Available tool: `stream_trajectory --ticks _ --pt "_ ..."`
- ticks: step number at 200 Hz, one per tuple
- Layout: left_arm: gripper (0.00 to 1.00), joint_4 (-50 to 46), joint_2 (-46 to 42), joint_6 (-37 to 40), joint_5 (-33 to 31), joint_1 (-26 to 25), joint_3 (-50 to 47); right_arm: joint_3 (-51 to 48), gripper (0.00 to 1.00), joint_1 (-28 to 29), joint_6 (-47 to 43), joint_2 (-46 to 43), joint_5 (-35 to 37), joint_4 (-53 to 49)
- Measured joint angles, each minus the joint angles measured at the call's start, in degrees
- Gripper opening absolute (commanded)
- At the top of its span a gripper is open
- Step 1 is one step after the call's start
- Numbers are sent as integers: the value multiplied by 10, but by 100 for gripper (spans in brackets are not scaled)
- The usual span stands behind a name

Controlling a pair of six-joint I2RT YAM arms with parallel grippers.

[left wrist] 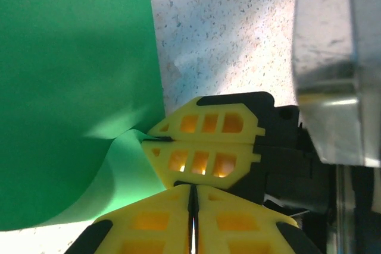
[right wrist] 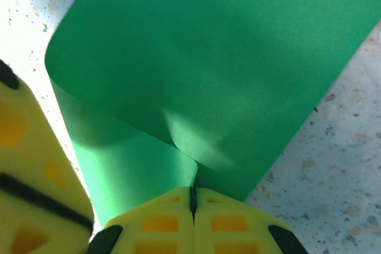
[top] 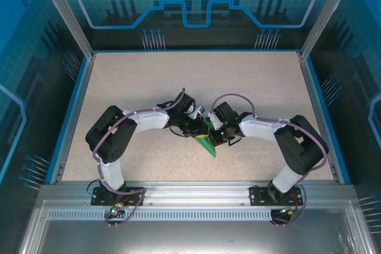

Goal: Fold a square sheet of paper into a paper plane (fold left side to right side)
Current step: Third fold the triangle at the center of the table.

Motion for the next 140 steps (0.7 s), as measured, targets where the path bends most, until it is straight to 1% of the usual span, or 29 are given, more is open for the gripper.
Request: stream_trajectory --ticks 62,140 --pt "10 5 29 -11 -20 -1 -18 3 0 0 0 1 0 -3" --pt "9 0 32 -11 -48 -2 -31 4 0 0 0 2 0 -3"
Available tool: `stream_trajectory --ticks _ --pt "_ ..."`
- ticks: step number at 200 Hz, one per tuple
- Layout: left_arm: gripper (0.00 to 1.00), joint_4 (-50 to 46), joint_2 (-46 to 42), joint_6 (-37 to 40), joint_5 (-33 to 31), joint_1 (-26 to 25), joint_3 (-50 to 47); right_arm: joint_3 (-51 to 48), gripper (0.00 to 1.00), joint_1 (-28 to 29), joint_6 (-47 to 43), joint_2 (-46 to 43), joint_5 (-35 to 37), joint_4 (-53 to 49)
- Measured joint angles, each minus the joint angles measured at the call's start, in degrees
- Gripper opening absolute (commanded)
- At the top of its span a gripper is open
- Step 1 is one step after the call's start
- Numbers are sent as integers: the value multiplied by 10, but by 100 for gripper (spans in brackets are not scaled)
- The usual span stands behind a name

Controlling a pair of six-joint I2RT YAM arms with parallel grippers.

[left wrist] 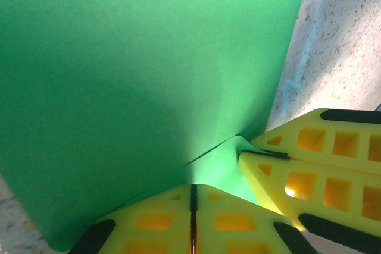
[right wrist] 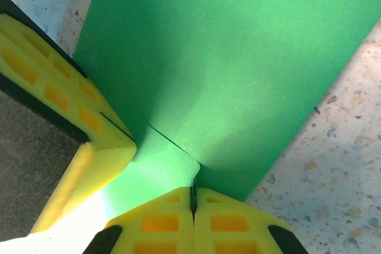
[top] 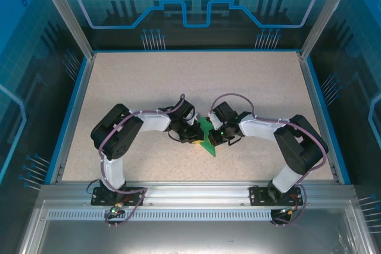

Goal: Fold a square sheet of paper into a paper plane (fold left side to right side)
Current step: Third fold the triangle at the center of the table.

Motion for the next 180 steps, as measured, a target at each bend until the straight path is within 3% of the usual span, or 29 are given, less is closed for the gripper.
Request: stream_trajectory --ticks 26,63,87,126,180 --pt "9 0 1 1 0 0 0 2 0 0 0 0 0 -3" --pt "8 0 2 3 0 0 0 12 27 -4 0 -3 1 -21" --pt "7 1 3 4 0 0 0 17 35 -17 1 -25 2 -43" --pt "7 1 3 4 0 0 0 29 31 -21 5 -77 -23 -72" --pt "7 1 3 4 0 0 0 0 24 -17 44 -79 -165 -68"
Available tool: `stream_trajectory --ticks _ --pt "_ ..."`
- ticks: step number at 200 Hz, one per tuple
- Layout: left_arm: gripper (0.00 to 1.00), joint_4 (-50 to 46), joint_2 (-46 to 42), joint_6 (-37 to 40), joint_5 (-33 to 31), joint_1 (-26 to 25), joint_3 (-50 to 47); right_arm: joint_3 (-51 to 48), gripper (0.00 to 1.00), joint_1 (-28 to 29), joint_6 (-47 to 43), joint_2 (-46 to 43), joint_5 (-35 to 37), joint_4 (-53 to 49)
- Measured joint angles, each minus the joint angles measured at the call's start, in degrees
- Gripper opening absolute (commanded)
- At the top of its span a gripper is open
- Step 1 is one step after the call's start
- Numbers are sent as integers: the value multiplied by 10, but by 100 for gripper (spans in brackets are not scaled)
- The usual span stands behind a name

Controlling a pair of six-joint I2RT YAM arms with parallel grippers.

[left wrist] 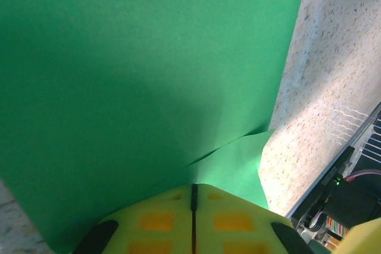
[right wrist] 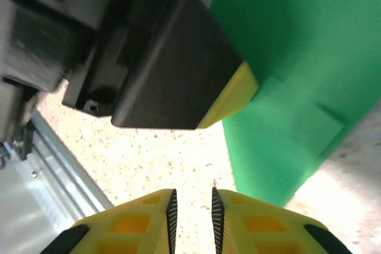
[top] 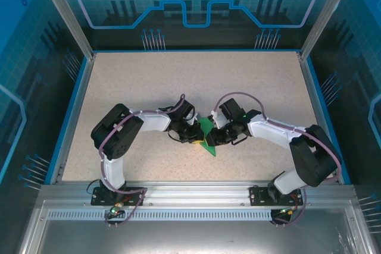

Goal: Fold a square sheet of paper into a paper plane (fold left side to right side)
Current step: Third fold the triangle at the center of the table.

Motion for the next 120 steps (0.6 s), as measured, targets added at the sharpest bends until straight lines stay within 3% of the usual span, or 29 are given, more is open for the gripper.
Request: stream_trajectory --ticks 120 --pt "7 0 0 0 0 0 0 -1 23 13 11 79 2 -7"
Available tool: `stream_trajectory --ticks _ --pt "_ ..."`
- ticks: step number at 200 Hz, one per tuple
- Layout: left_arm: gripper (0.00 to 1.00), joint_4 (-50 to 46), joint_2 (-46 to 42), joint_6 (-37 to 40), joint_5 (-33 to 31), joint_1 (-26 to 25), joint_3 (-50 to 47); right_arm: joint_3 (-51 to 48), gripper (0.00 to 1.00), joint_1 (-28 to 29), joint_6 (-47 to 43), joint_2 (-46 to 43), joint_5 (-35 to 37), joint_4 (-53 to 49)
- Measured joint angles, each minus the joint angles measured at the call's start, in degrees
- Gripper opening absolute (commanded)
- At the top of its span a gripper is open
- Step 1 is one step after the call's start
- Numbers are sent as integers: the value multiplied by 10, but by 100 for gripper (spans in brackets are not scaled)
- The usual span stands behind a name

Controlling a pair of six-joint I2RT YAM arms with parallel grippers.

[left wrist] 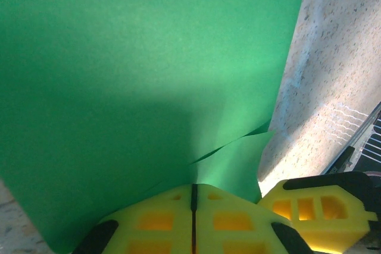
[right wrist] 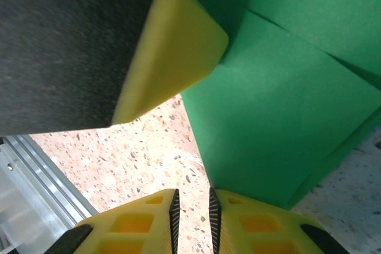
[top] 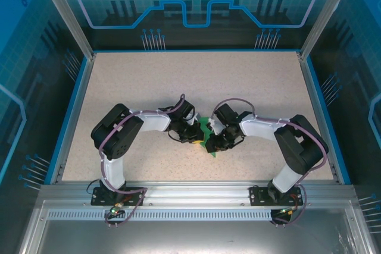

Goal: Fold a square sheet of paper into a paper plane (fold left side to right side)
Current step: Third fold the triangle at the center of the table.

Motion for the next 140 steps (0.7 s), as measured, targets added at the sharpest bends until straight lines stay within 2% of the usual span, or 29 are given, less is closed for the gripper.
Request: stream_trajectory --ticks 102,140 --pt "7 0 0 3 0 0 0 4 18 7 15 15 30 -13" --pt "7 -2 1 11 0 0 2 -23 14 7 34 -10 39 -8"
